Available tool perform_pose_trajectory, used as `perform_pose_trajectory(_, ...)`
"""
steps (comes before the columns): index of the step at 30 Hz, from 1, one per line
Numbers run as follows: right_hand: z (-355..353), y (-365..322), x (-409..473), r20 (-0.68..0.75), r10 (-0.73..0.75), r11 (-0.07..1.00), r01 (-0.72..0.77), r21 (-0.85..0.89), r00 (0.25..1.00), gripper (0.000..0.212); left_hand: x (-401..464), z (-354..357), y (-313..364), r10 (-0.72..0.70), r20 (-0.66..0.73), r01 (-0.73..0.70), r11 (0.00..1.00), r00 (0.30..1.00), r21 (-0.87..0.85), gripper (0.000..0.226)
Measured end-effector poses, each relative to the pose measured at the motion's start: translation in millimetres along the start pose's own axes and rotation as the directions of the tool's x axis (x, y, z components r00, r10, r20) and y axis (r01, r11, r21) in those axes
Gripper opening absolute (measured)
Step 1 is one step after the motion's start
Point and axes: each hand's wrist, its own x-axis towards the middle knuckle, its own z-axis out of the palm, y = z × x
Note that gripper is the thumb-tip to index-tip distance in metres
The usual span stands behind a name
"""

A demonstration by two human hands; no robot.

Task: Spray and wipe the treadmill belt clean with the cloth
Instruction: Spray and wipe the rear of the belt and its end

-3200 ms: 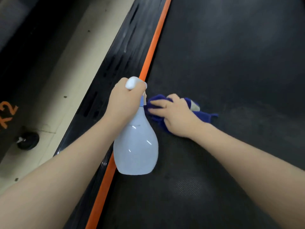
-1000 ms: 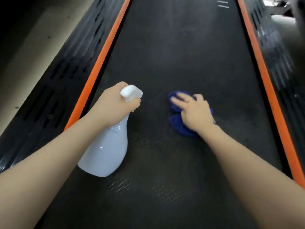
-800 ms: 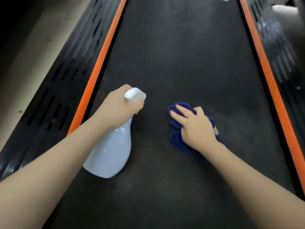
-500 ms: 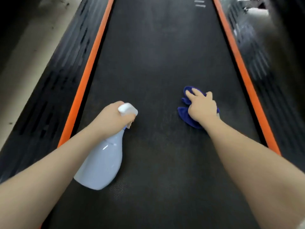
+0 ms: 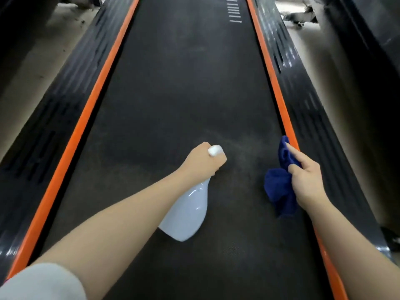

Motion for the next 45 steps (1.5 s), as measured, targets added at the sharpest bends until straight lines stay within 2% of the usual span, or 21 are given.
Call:
perform_pose_trajectory(5, 1.2, -4.8, 4.0, 0.057, -0.062, 0.997, 0.064, -0.045, 0.996, 0.064, -8.0, -22.4, -6.5, 0.003, -0.139, -0.010, 0.999, 0.990, -0.049, 0.019)
perform_pose_trajectory(9, 38.3, -7.7, 4.7, 0.247, -0.302, 0.892, 0.365, -0.268, 0.921, 0.059, -13.3, -42.0, -20.5, -0.005, -0.287, -0.014, 0.998, 0.958, -0.067, 0.022)
perform_pose_trajectory(11, 72.6, -3.9, -3.4, 0.453, -0.385, 0.735, 0.565, -0.376, 0.804, 0.060, -11.7, -43.7, -22.4, -0.023, -0.310, -0.003, 0.997, 0.951, -0.083, 0.021)
perform_pose_trajectory(15, 129.0, 0.3, -8.2, 0.728, -0.503, 0.206, 0.883, -0.421, 0.465, 0.044, -9.1, -46.9, -14.0, 0.046, -0.351, -0.083, 0.992, 0.935, -0.090, 0.021)
perform_pose_trajectory(16, 134.5, -3.5, 6.8, 0.741, -0.483, 0.158, 0.879, -0.449, 0.466, 0.041, -8.2, -47.5, -13.0, 0.050, -0.385, -0.091, 0.992, 0.922, -0.089, 0.021)
perform_pose_trajectory(19, 144.9, -16.8, 66.5, 0.574, -0.380, 0.259, 0.679, -0.687, 0.726, 0.042, -4.0, -48.3, -14.2, 0.071, -0.440, -0.110, 0.992, 0.895, -0.063, 0.021)
perform_pose_trajectory(21, 146.2, -19.2, 76.3, 0.535, -0.406, 0.238, 0.651, -0.721, 0.741, 0.042, 0.7, -45.6, -12.9, 0.072, -0.427, -0.104, 0.993, 0.901, -0.052, 0.020)
perform_pose_trajectory(23, 136.5, -10.9, 46.1, 0.626, -0.518, 0.212, 0.796, -0.567, 0.584, 0.045, 5.4, -42.2, -12.0, 0.056, -0.398, -0.079, 0.996, 0.916, -0.041, 0.019)
perform_pose_trajectory(25, 117.0, 5.5, 6.8, 0.748, -0.524, 0.182, 0.911, -0.370, 0.408, 0.046, 6.4, -42.9, -12.1, 0.044, -0.387, -0.063, 0.997, 0.921, -0.037, 0.016)
perform_pose_trajectory(27, 110.7, 13.0, 11.4, 0.801, -0.514, 0.127, 0.951, -0.282, 0.306, 0.044, 7.5, -48.2, -15.1, 0.036, -0.418, -0.066, 0.996, 0.908, -0.056, 0.017)
perform_pose_trajectory(28, 114.1, 8.0, 27.2, 0.797, -0.519, 0.127, 0.950, -0.285, 0.308, 0.043, 8.8, -51.0, -16.7, 0.040, -0.439, -0.075, 0.995, 0.897, -0.063, 0.020)
perform_pose_trajectory(29, 120.1, 2.5, 47.2, 0.760, -0.534, 0.145, 0.925, -0.350, 0.371, 0.043, 10.0, -53.1, -18.0, 0.046, -0.452, -0.080, 0.995, 0.891, -0.057, 0.022)
perform_pose_trajectory(31, 129.6, -7.4, 89.3, 0.611, -0.484, 0.247, 0.767, -0.592, 0.627, 0.040, 10.1, -53.3, -18.1, 0.050, -0.458, -0.075, 0.997, 0.887, -0.036, 0.023)
perform_pose_trajectory(33, 130.2, -4.1, 101.6, 0.538, -0.431, 0.302, 0.678, -0.670, 0.724, 0.041, 8.9, -49.2, -15.3, 0.061, -0.440, -0.080, 0.997, 0.896, -0.023, 0.021)
perform_pose_trajectory(34, 124.3, -2.6, 90.6, 0.550, -0.475, 0.291, 0.712, -0.639, 0.687, 0.042, 7.5, -46.0, -14.1, 0.063, -0.423, -0.078, 0.997, 0.904, -0.019, 0.019)
perform_pose_trajectory(36, 106.6, 9.3, 59.5, 0.656, -0.559, 0.238, 0.856, -0.459, 0.507, 0.046, 4.5, -40.9, -10.9, 0.077, -0.395, -0.084, 0.996, 0.915, 0.000, 0.015)
perform_pose_trajectory(38, 85.5, 28.4, 54.8, 0.772, -0.519, 0.129, 0.926, -0.355, 0.368, 0.045, 3.1, -36.5, -7.2, 0.098, -0.358, -0.093, 0.995, 0.929, 0.031, 0.013)
perform_pose_trajectory(39, 78.4, 31.6, 67.6, 0.795, -0.500, 0.091, 0.934, -0.347, 0.344, 0.045, 3.7, -34.2, -5.3, 0.101, -0.332, -0.092, 0.995, 0.938, 0.044, 0.013)
perform_pose_trajectory(40, 74.6, 29.4, 83.5, 0.764, -0.508, 0.117, 0.911, -0.396, 0.398, 0.045, 4.4, -32.1, -3.1, 0.099, -0.304, -0.088, 0.995, 0.948, 0.050, 0.013)
perform_pose_trajectory(43, 70.4, 25.1, 127.9, 0.436, -0.513, 0.305, 0.631, -0.713, 0.740, 0.034, 9.5, -24.7, 2.8, 0.088, -0.236, -0.078, 0.996, 0.968, 0.051, 0.015)
perform_pose_trajectory(45, 72.6, 19.3, 123.0, 0.367, -0.505, 0.317, 0.563, -0.763, 0.781, 0.027, 13.5, -16.7, 8.2, 0.069, -0.197, -0.054, 0.995, 0.978, 0.081, 0.019)
